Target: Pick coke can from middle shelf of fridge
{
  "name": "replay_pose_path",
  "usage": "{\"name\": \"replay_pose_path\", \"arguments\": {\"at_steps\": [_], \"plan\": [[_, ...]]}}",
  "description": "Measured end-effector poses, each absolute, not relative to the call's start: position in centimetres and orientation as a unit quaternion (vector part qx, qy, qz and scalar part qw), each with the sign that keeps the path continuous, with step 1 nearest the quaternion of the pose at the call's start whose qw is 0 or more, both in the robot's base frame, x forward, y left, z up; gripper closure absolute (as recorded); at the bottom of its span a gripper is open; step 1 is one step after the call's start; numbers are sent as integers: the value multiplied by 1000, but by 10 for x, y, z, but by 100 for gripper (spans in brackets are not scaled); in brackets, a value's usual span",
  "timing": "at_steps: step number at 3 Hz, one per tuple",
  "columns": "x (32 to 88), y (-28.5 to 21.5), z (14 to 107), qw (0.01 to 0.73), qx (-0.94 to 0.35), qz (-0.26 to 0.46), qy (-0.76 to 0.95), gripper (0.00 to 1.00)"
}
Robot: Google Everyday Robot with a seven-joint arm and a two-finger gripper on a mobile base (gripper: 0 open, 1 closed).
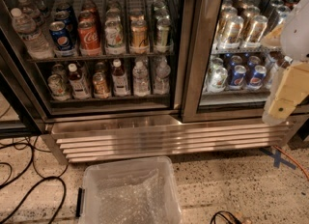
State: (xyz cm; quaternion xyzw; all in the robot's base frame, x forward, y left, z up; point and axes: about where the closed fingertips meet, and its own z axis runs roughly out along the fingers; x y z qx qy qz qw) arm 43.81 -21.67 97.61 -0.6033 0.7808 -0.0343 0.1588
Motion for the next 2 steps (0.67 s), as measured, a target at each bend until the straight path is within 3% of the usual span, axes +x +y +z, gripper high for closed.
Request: {"name": "replay_pose_path", "arguments": {"at_steps": [2], "plan": [[463, -197, 958, 176, -596, -18, 783, 0]]}}
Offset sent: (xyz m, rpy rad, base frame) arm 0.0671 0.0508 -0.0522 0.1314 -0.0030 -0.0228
